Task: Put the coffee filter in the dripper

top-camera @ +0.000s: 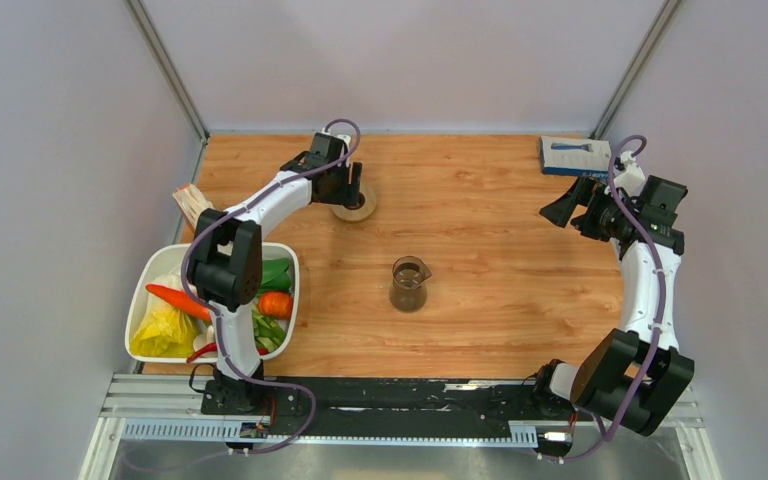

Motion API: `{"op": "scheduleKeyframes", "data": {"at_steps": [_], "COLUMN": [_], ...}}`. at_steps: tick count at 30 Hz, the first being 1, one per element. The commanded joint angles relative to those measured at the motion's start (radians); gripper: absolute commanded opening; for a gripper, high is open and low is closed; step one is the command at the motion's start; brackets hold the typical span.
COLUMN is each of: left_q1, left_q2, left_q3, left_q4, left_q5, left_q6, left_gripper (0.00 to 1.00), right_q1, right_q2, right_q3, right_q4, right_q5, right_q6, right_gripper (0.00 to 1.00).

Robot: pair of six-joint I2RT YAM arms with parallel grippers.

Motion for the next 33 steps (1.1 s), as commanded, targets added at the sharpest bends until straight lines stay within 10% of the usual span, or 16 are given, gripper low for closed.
{"op": "scheduleKeyframes", "data": {"at_steps": [1, 33], "left_q1": [0.013, 0.050], "left_q2": [0.030, 0.252], "left_q3": [0.018, 0.144], "left_q4": [0.070, 0.100], "left_q5": [-0.054, -0.121], "left_q6": [-0.046, -0.048], "left_gripper": [0.77, 0.78], "right_q1": [0.001, 0.001], "right_q2": [0.007, 0.044], "right_q3": [0.026, 0.027], "right_q4": [0.002, 0.004], "right_q5": [-0.012, 0.005], "right_q6": [-0.014, -0.020], "right_gripper": [1.00, 1.00]}}
